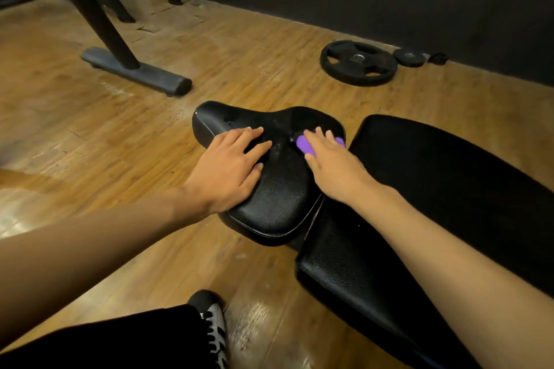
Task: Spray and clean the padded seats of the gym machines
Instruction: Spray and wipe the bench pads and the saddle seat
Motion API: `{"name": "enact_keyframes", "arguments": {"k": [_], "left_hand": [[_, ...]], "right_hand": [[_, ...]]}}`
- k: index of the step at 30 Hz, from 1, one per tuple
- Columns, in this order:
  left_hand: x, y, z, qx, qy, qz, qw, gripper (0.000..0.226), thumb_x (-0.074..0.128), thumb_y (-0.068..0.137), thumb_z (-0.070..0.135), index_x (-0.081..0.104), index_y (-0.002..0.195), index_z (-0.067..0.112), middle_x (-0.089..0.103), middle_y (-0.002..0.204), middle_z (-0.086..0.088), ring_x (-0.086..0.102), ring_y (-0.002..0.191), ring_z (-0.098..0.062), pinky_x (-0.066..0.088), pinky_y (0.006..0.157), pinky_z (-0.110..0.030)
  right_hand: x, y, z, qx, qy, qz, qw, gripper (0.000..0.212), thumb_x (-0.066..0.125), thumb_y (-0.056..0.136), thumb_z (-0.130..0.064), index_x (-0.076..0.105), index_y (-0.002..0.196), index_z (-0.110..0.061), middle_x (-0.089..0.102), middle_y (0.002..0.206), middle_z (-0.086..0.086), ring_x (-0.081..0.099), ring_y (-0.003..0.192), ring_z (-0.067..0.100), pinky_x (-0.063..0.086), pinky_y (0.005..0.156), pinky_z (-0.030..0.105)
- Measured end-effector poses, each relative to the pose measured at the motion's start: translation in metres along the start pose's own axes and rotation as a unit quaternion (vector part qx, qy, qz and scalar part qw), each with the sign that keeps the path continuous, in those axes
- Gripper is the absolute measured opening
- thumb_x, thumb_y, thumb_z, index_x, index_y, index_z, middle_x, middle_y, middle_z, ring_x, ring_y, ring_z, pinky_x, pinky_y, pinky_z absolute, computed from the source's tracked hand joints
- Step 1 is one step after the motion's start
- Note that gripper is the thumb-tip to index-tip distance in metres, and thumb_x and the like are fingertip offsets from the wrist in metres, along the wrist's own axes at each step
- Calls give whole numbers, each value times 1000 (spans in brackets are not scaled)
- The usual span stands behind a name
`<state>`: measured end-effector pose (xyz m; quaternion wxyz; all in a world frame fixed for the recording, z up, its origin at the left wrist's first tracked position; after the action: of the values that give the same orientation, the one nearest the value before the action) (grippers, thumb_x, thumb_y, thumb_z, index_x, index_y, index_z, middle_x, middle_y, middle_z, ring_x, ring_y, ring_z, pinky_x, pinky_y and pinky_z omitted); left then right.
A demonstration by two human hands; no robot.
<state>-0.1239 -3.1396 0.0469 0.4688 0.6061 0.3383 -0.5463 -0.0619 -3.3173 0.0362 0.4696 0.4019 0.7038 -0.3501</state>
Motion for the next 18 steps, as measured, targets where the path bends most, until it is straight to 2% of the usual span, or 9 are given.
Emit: {"name": "enact_keyframes", "arguments": {"k": [3, 7, 12, 16, 18], "left_hand": [[-11, 0, 16, 68, 5, -1, 998, 55, 35, 102, 44, 55, 142, 12, 50, 147, -13, 50, 129, -34, 41, 103, -48], [-5, -9, 32, 176, 22, -20, 984, 57, 36, 104, 45, 51, 147, 11, 48, 151, -14, 47, 134, -32, 38, 109, -47], [10, -18, 28, 194, -45, 3, 980, 58, 37, 103, 39, 49, 149, 6, 44, 154, -17, 41, 143, -34, 33, 114, -50], [17, -16, 26, 191, -69, 14, 979, 58, 35, 102, 37, 50, 148, 5, 47, 153, -17, 43, 141, -36, 32, 113, -52], [19, -15, 23, 190, -70, 17, 979, 58, 37, 101, 37, 51, 147, 4, 49, 151, -18, 45, 138, -37, 32, 114, -52]], "right_hand": [[1, -10, 3, -25, -21, 1, 999, 55, 32, 109, -25, 12, 160, -20, 7, 168, 6, 4, 155, 23, 16, 122, 40], [-5, 2, 8, -64, -1, 2, 998, 54, 34, 108, -23, 16, 159, -22, 10, 168, 1, 3, 155, 18, 21, 121, 39], [-11, 36, 3, -179, -9, -39, 983, 53, 35, 108, -25, 19, 159, -30, 14, 166, -7, 1, 153, 8, 17, 125, 39], [-6, 84, -38, -266, -21, -59, 962, 54, 37, 108, -26, 19, 159, -30, 15, 166, -1, 5, 153, 11, 11, 122, 25], [-2, 111, -67, -291, -5, -57, 955, 54, 39, 108, -26, 21, 159, -28, 20, 165, 1, 14, 152, 13, 14, 117, 19]]}}
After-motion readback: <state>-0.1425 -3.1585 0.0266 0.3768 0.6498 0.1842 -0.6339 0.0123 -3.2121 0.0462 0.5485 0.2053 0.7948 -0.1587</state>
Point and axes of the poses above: each hand's wrist, its own y-axis towards the middle knuckle, its own x-axis out of the palm, z = x × y, the point moved 6 cm from there along y, towards the middle knuckle
